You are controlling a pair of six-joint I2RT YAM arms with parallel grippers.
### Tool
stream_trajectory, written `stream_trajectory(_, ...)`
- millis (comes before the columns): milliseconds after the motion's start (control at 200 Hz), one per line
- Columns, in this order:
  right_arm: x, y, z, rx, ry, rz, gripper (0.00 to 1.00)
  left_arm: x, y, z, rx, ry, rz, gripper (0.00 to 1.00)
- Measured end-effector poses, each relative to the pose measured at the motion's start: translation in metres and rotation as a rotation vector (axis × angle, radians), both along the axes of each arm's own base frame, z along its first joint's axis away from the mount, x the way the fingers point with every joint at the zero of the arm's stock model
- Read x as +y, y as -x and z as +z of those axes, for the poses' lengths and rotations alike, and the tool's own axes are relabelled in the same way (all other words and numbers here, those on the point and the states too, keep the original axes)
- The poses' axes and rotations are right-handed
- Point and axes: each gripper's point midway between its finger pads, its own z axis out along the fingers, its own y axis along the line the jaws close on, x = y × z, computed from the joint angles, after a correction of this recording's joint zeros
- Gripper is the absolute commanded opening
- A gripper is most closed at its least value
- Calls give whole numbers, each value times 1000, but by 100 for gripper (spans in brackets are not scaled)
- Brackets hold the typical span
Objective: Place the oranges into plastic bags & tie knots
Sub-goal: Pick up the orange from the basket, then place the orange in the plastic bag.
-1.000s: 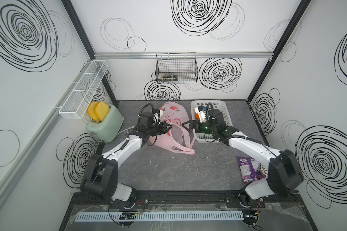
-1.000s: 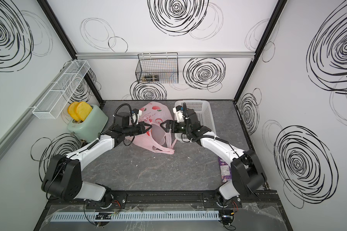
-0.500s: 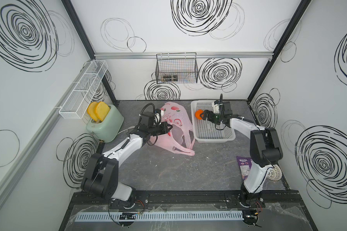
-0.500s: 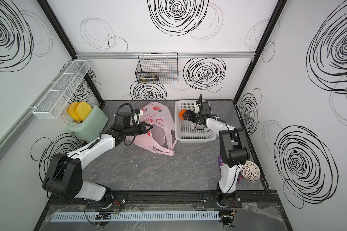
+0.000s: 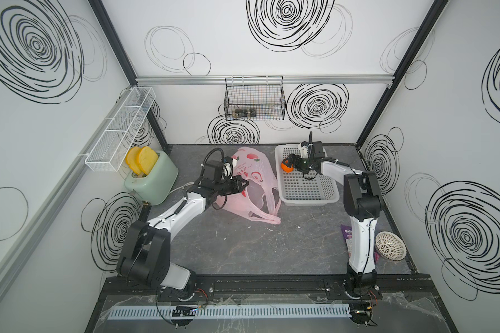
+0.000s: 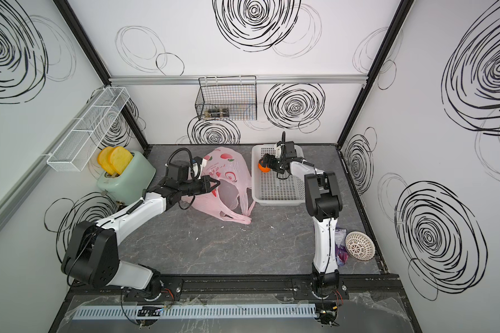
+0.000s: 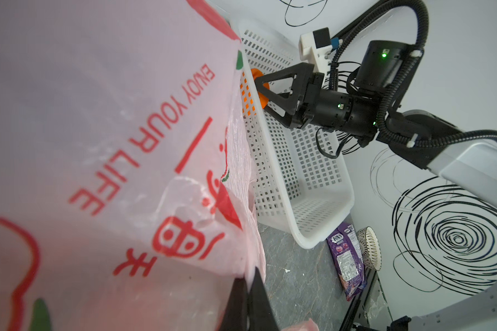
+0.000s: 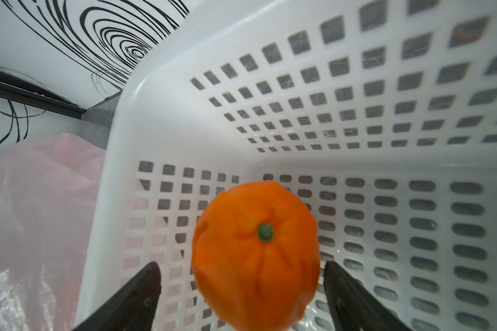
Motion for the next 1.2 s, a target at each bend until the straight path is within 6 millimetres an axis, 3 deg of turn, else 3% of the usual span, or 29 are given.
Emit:
stream_trajectory(110, 1, 1, -5, 16, -6, 2, 62, 1, -1, 0, -3, -5, 3, 0)
stream_trajectory(225, -4, 3, -3, 18, -13, -7, 55, 1, -1, -1, -6, -9, 4, 0)
stream_trajectory(320, -16, 20, 2, 33, -9, -24, 51, 1, -1, -1, -6, -13, 6, 0)
stream_trajectory(425, -30, 44, 30, 9, -10, -40, 51, 2, -1, -1, -7, -15, 7, 0)
stream_trajectory(515, -39, 66, 69, -56, -22, -48, 50, 2, -1, -1, -8, -16, 8, 0)
stream_trajectory(620, -36, 101, 106, -131, -54, -25, 51, 1, -1, -1, -9, -16, 7, 0)
stream_trajectory(735, -7, 151, 120, -161, -105, 56, 51, 1, -1, 0, -10, -16, 7, 0)
stream_trajectory(845, 41, 196, 113, -137, -141, 177, 52, 2, 0, 1, -12, -16, 6, 0)
stream_trajectory(940, 80, 223, 106, -108, -164, 272, 52, 2, 1, 4, -15, -15, 7, 0)
stream_trajectory(1056, 117, 232, 102, -94, -171, 332, 52, 2, 3, 10, -29, -10, 5, 0)
stream_trajectory(1201, 164, 211, 94, -92, -157, 346, 54, 2, 4, 15, -39, -5, 3, 0)
